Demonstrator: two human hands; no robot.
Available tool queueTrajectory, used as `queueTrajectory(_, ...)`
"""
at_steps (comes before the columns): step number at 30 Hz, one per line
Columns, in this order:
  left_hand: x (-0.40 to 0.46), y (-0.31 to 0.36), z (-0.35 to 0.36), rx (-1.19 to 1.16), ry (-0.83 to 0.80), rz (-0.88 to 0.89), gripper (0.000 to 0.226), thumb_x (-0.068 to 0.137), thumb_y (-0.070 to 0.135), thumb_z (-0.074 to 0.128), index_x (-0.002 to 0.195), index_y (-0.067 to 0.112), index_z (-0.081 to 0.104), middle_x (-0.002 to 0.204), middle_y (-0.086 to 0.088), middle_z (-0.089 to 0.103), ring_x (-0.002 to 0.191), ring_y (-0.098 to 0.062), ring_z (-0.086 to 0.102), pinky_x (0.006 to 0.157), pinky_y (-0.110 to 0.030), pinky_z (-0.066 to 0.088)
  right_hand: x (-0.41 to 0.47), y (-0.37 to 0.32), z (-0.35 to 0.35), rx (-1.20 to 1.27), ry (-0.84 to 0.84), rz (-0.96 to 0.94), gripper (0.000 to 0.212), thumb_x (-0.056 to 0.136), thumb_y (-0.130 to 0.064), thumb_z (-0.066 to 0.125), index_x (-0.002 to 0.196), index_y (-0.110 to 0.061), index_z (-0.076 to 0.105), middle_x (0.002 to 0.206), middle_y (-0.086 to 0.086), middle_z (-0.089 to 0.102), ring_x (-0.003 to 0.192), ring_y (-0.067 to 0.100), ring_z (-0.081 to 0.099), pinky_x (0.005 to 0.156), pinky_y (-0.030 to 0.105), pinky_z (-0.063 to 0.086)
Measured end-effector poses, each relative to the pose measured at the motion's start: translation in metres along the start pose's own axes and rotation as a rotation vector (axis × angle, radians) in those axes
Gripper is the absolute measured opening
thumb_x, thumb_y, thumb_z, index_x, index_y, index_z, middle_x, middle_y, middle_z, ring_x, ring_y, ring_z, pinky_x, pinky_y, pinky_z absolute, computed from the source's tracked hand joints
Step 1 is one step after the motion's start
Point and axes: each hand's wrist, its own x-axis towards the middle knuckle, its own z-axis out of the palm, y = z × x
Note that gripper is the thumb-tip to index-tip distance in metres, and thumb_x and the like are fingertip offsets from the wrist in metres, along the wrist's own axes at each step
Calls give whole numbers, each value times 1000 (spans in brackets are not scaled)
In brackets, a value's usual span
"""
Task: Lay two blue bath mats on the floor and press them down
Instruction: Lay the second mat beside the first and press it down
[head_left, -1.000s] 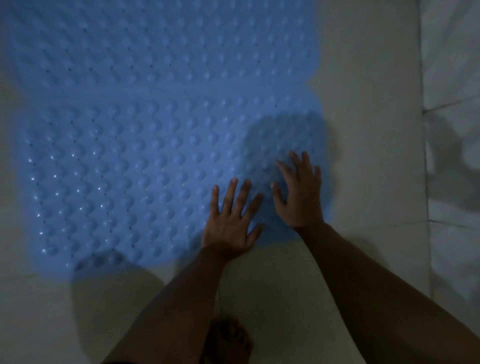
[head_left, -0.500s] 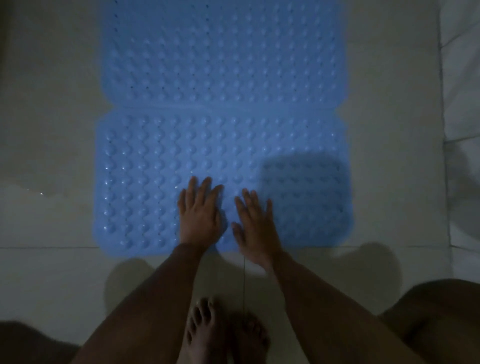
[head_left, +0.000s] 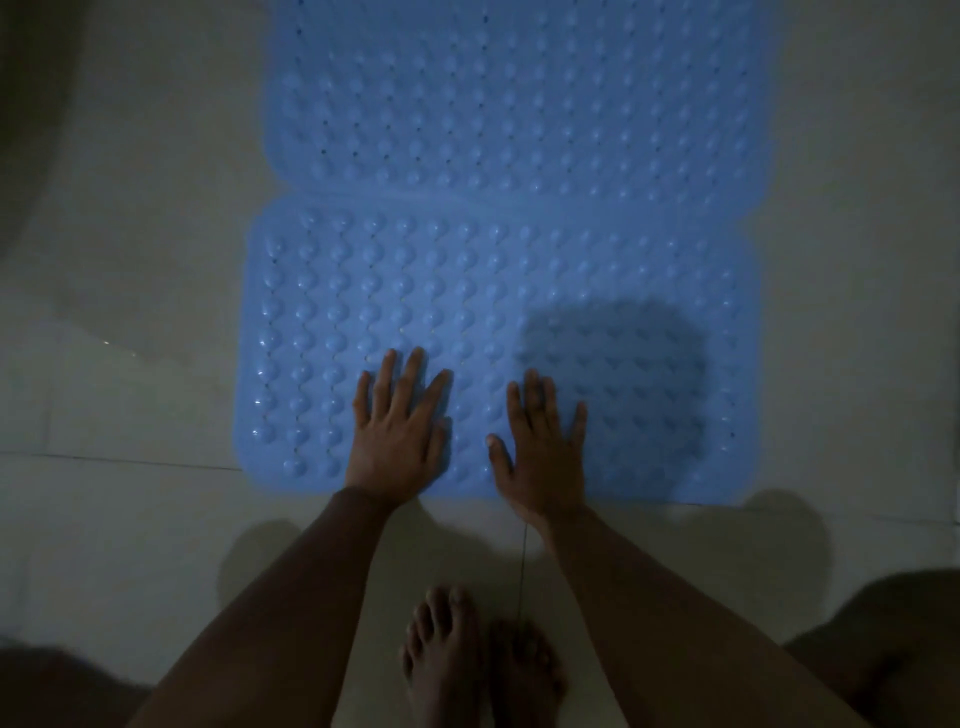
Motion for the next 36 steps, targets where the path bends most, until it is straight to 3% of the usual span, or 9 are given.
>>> queueTrajectory(3, 7, -6, 2, 46, -57, 24, 65, 100, 56, 37, 158, 24, 34, 170, -12, 11, 157, -35, 3, 121, -63, 14, 8, -3, -18, 112, 43, 52, 53, 93, -42, 50, 141, -21, 52, 161, 5, 36, 150, 22, 30, 114, 62, 27)
queueTrajectory(5, 8, -9, 6, 89, -68, 16, 76, 97, 66, 38, 160, 24, 27, 170, -12, 6, 157, -35, 0, 122, -62, 11, 13, -3, -25, 129, 102, 49, 48, 90, -40, 54, 134, -24, 58, 156, 5, 42, 147, 23, 36, 112, 61, 30)
queueTrajectory(14, 7, -13, 21, 54, 29, 53, 81, 93, 67, 46, 159, 23, 30, 170, -13, 9, 157, -35, 3, 121, -64, 14, 14, -6, -2, 167, 135, -206, 58, 96, -34, 57, 150, -17, 44, 165, 15, 21, 155, 32, 10, 121, 63, 4)
queueTrajectory(18, 14, -9, 12, -34, -106, 3, 78, 89, 58, 48, 158, 27, 31, 171, -8, 6, 158, -30, -3, 122, -60, 11, 16, -14, -1, 108, 60, -271, 58, 99, -38, 47, 150, -12, 43, 163, 18, 25, 154, 35, 16, 119, 65, 13)
queueTrajectory(20, 10, -20, -7, -111, -144, 3, 66, 91, 48, 44, 153, 27, 41, 169, -6, 20, 157, -29, 10, 122, -57, 18, 19, -30, -11, 66, 20, -301, 57, 98, -38, 44, 149, -11, 45, 161, 20, 29, 152, 37, 21, 117, 66, 19)
queueTrajectory(22, 6, -40, -33, -130, -85, -69, 59, 89, 41, 40, 143, 24, 55, 157, -6, 45, 150, -31, 32, 116, -54, 31, 27, -56, -24, 31, -24, -313, 59, 96, -39, 44, 148, -11, 47, 161, 20, 30, 151, 38, 23, 116, 66, 22)
queueTrajectory(25, -4, -73, -57, -105, 26, -265, 56, 88, 38, 38, 135, 22, 61, 146, -6, 56, 145, -32, 41, 112, -50, 34, 36, -99, -28, -26, -90, -388, 64, 90, -41, 46, 146, -10, 47, 160, 21, 32, 150, 41, 25, 112, 67, 29)
queueTrajectory(31, -12, -114, -59, -87, 171, -453, 55, 86, 36, 39, 134, 22, 60, 147, -7, 55, 146, -35, 38, 110, -52, 36, 47, -164, 19, -68, -100, -458, 78, 97, -54, 39, 157, -8, 24, 168, 16, 5, 156, 30, -2, 120, 62, 11)
queueTrajectory(36, -21, -140, -35, -98, 185, -475, 59, 87, 34, 40, 143, 21, 54, 158, -12, 42, 151, -39, 27, 116, -53, 28, 51, -170, 40, -120, -3, -467, 86, 95, -60, 41, 158, -5, 20, 167, 17, 8, 156, 32, 4, 120, 64, 9)
